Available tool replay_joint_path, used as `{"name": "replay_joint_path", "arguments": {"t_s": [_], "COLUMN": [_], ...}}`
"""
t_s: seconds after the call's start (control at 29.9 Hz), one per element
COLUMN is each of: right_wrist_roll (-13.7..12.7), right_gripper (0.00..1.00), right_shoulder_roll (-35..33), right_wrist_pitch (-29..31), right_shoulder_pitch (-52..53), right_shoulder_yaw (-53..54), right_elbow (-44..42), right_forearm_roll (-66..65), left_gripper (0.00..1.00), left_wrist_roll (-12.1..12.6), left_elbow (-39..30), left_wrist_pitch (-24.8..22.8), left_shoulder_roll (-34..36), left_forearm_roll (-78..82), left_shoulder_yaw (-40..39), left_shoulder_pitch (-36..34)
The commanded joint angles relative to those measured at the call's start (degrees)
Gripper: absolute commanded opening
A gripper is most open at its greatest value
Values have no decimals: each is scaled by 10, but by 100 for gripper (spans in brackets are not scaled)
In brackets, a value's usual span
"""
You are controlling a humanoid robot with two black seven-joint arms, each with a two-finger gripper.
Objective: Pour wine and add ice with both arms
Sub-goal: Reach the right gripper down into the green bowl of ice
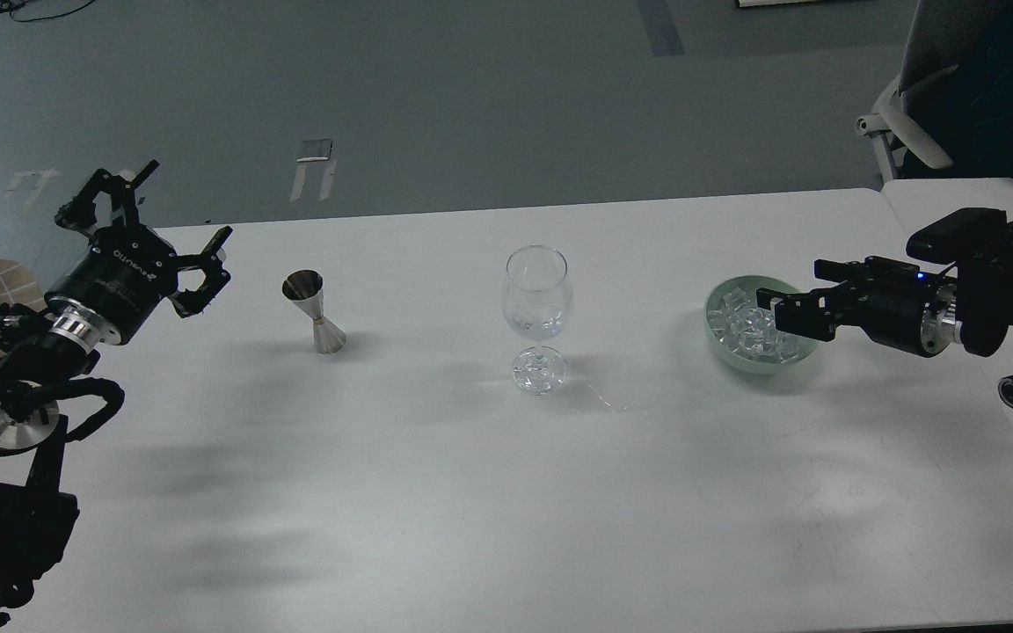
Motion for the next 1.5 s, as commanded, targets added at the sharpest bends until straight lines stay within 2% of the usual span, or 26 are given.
{"name": "replay_joint_path", "arguments": {"t_s": [0.0,0.03,0.27,0.7,1.47], "right_wrist_roll": [2,3,4,4,4], "right_gripper": [76,68,55,57,53], "right_shoulder_roll": [12,12,14,61,65], "right_wrist_pitch": [0,0,0,-1,0], "right_shoulder_pitch": [2,3,2,5,17], "right_shoulder_yaw": [-18,-24,-36,-37,-64], "right_elbow": [-5,-8,-19,-64,-77], "right_forearm_roll": [-2,-2,-11,-11,-28], "left_gripper": [98,98,98,98,98], "left_wrist_roll": [0,0,0,0,-3], "left_elbow": [-1,-1,-1,-2,-2], "left_wrist_pitch": [0,0,0,0,0], "left_shoulder_roll": [-7,-8,-10,-16,-17], "left_forearm_roll": [1,0,1,0,0], "left_shoulder_yaw": [0,0,0,0,0], "left_shoulder_pitch": [0,0,1,2,4]}}
